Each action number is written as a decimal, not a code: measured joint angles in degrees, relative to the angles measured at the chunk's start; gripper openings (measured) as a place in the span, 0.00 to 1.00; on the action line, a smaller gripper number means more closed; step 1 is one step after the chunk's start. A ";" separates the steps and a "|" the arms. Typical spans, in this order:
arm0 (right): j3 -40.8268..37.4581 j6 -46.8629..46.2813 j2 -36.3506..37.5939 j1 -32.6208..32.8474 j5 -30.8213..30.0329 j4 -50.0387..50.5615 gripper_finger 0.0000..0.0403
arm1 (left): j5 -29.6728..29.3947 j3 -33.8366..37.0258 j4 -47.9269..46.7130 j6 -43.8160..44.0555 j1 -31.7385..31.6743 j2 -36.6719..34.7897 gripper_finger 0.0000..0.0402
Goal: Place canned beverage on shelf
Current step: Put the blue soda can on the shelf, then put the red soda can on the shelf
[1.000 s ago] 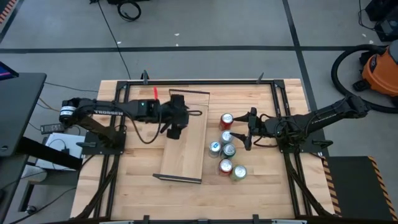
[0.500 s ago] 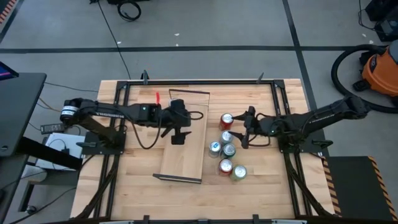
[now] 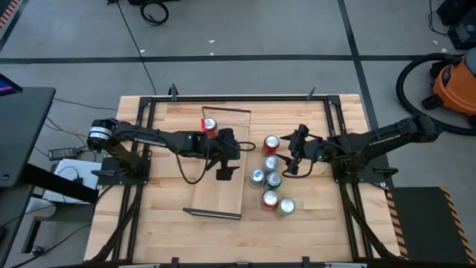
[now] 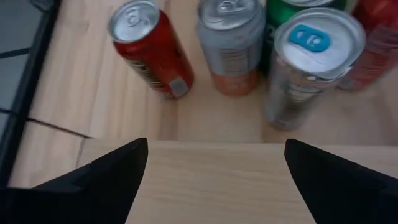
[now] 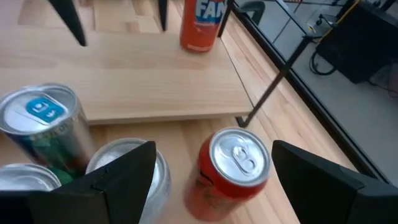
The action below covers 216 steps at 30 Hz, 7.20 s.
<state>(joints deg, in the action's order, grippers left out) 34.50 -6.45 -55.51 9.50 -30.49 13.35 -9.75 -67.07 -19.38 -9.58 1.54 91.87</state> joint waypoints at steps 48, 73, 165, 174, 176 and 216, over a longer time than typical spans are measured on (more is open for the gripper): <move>-9.55 0.85 9.97 6.06 -14.87 -8.96 0.78 | -5.11 -20.06 -8.33 15.42 9.31 10.84 0.97; -9.49 -0.65 9.49 9.31 -15.91 -8.92 0.78 | 5.79 -31.71 -19.87 7.97 4.37 23.89 0.97; -9.51 -4.09 7.98 12.33 -13.15 -10.28 0.78 | 9.34 -22.38 -28.00 2.48 -21.20 10.54 0.80; -9.51 -4.06 7.98 12.33 -13.19 -10.52 0.78 | 5.86 -22.38 -28.14 0.10 -20.56 8.90 0.80; -9.51 -4.03 7.98 12.33 -13.19 -10.75 0.78 | 5.56 -22.38 -28.00 -0.27 -20.05 8.70 0.80; -8.20 -5.97 11.40 10.25 -13.46 -2.69 0.78 | 6.41 -22.64 -0.47 3.05 -11.15 17.08 0.80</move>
<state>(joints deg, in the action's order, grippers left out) 26.30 -12.42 -44.10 19.75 -43.95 10.66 -3.34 -89.71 -19.85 -6.53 -9.61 108.95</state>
